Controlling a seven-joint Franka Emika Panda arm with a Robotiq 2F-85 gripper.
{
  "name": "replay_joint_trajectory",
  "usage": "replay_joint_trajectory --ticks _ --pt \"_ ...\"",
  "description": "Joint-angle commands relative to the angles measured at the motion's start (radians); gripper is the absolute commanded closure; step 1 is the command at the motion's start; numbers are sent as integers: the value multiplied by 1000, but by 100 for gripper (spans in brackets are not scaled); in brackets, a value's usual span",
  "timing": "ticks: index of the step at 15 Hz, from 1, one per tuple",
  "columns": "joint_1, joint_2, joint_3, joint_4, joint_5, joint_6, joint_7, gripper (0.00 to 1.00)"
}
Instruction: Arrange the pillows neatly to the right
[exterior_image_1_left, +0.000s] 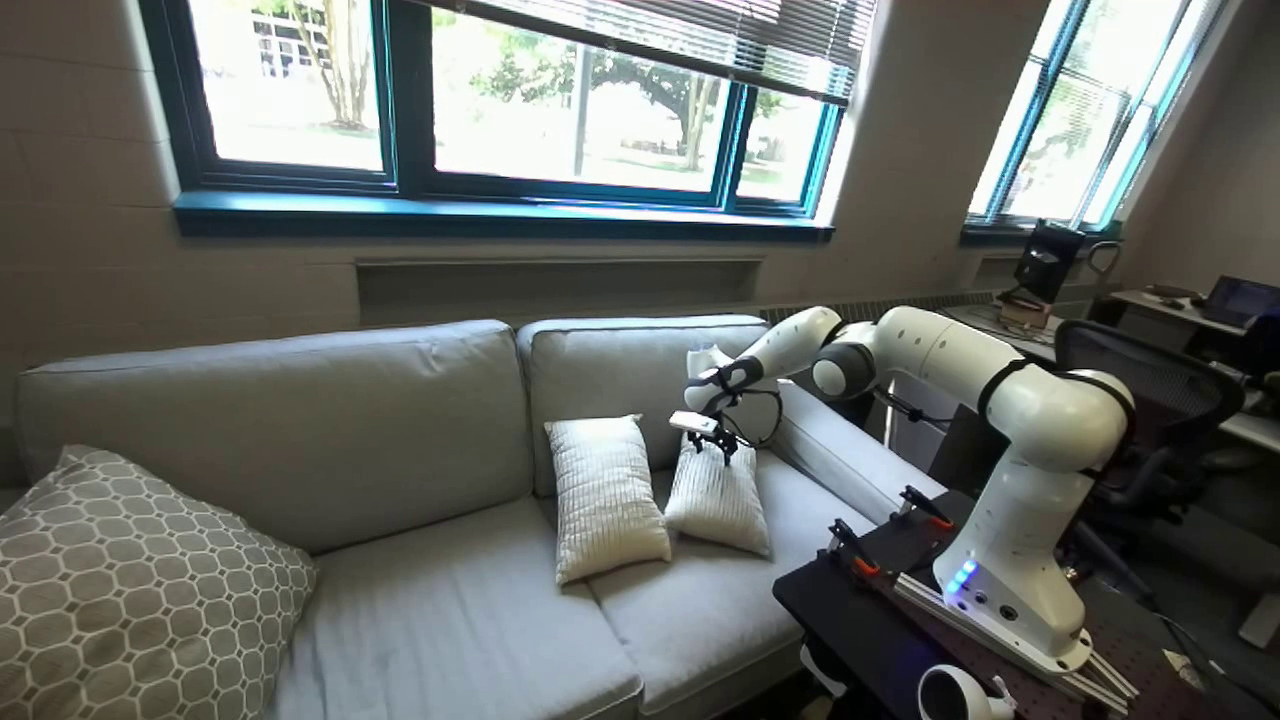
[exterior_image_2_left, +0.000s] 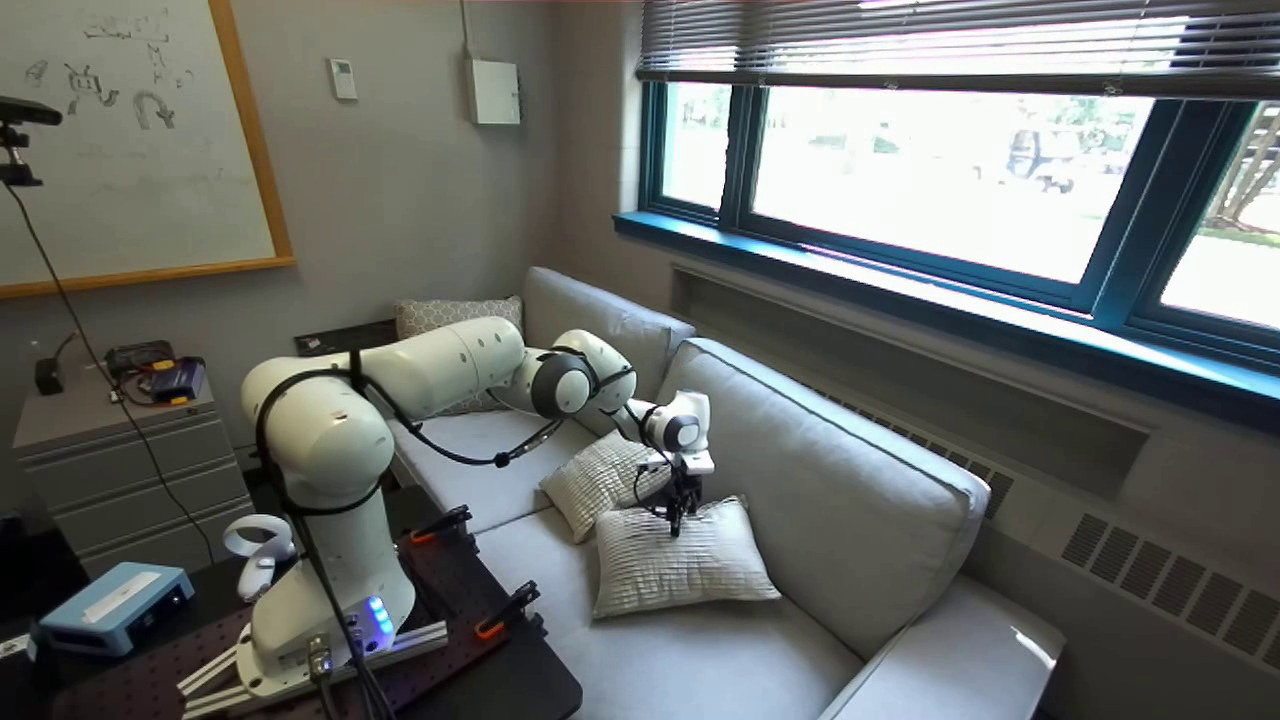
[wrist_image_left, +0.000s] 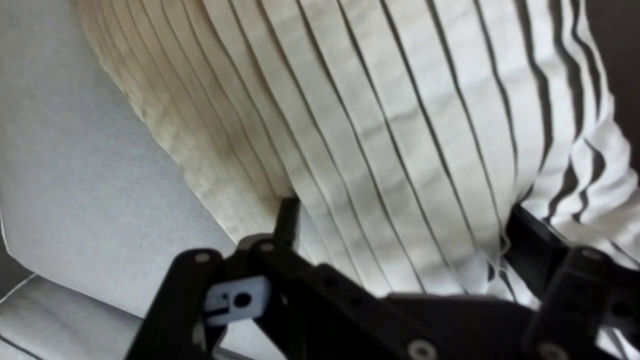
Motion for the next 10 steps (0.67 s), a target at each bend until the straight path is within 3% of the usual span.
replay_joint_trajectory --ticks 1,3,10 --pt "-10 0 11 0 -25 -56 33 25" --pt "-11 -1 8 -2 -26 -61 48 29" --pt "-30 -5 0 5 -36 -51 113 81"
